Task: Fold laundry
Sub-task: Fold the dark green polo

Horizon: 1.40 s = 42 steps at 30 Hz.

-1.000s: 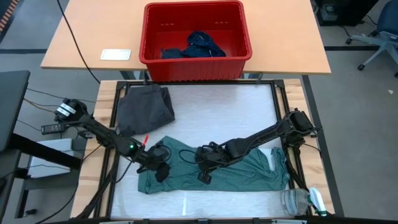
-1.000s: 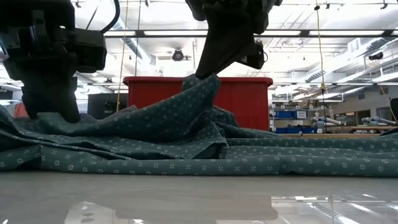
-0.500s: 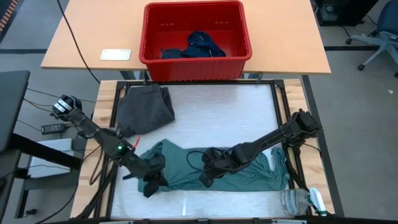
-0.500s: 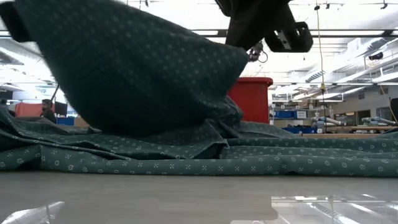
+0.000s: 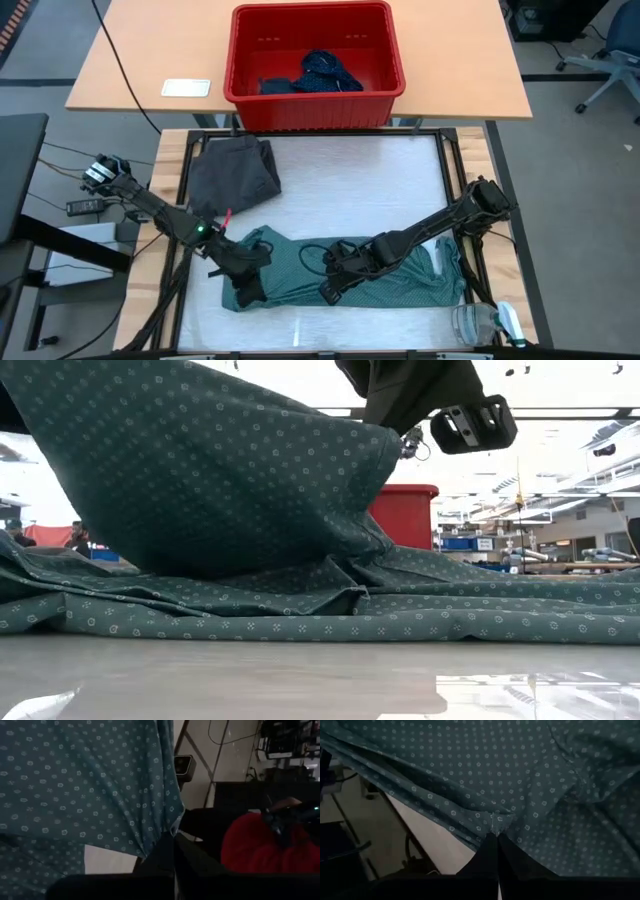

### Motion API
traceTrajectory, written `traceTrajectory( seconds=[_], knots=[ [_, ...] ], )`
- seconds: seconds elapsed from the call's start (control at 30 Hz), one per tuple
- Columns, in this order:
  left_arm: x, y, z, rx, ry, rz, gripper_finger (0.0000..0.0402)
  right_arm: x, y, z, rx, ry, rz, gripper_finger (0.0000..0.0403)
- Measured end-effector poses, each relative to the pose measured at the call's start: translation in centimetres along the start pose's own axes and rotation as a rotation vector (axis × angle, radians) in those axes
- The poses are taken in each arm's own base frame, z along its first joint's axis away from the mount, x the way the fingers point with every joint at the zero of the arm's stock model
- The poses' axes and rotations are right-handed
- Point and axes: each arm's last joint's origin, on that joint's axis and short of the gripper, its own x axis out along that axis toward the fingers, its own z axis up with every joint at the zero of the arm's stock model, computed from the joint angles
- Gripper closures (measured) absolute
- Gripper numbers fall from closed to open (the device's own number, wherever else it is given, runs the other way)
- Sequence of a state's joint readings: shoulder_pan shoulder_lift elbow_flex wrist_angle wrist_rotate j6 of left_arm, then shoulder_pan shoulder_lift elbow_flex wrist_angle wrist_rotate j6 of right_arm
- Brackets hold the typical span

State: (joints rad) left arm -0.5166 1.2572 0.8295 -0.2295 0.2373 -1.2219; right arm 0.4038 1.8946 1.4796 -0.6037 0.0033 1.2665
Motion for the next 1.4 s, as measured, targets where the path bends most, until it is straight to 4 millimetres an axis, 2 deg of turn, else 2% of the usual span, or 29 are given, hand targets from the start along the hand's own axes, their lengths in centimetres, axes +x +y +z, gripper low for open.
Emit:
traceTrajectory(
  seconds=[0.27,0.53,0.63,1.13,1.27,1.4],
  knots=[
    [0.4,0.6,1.1,-0.118,0.037,0.001,0.0401,0.0,-0.2,-0.6,0.039,0.011,-0.029,0.0403],
    [4.2,0.3,-0.6,-0.245,0.122,-0.021,0.0401,0.8,-1.0,-0.9,0.016,0.002,-0.056,0.0403],
    [4.8,-0.2,-0.7,-0.289,0.124,-0.074,0.0401,1.0,-1.3,-1.0,-0.009,0.007,-0.066,0.0403],
    [3.6,-0.5,2.3,-0.354,0.051,-0.188,0.0401,1.2,-2.2,0.4,-0.125,0.007,-0.088,0.0403],
    [1.7,0.8,3.2,-0.331,0.013,-0.084,0.0401,1.2,-2.6,1.5,-0.146,-0.009,-0.102,0.0403],
    [-0.4,3.6,3.4,-0.293,0.000,0.176,0.0401,1.1,-3.5,3.7,-0.152,-0.051,-0.122,0.0403]
  ],
)
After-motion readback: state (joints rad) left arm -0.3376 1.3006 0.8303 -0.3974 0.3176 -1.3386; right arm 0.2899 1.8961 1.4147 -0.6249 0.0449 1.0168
